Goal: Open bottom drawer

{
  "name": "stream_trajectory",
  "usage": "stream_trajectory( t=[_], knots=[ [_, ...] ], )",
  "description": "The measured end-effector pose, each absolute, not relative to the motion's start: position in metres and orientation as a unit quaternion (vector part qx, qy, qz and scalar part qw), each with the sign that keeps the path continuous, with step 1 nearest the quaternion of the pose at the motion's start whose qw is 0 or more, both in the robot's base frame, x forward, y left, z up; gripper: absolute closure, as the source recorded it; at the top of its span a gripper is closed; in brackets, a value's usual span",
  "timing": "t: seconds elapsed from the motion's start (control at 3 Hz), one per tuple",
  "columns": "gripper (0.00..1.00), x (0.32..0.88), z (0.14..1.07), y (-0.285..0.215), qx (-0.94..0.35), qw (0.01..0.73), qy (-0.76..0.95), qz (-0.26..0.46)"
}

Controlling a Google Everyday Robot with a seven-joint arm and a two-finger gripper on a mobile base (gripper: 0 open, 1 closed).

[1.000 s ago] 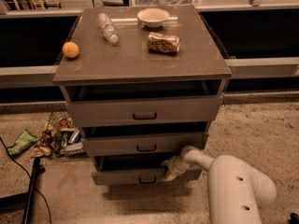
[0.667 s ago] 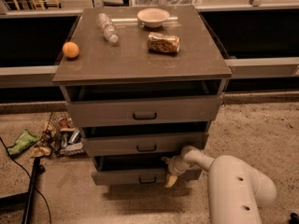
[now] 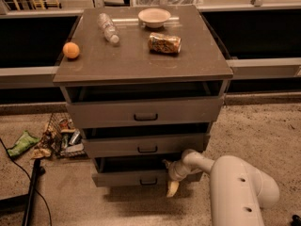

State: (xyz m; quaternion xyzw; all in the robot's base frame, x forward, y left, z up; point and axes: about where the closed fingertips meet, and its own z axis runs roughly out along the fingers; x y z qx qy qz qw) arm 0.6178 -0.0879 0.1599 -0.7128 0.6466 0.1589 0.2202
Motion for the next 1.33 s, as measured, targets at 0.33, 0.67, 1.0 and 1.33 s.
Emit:
stream_trajectory(
  t=[0.33, 0.67, 1.0, 1.33],
  knots=[
    [0.00, 0.586, 0.159, -0.088, -0.705, 0.184, 0.658, 0.190],
    [0.19, 0.561, 0.161, -0.091, -0.695, 0.160, 0.669, 0.208],
    [0.42, 0.560, 0.166, -0.091, -0.695, 0.159, 0.670, 0.208],
    [0.66, 0.561, 0.173, -0.093, -0.691, 0.162, 0.675, 0.202]
  ],
)
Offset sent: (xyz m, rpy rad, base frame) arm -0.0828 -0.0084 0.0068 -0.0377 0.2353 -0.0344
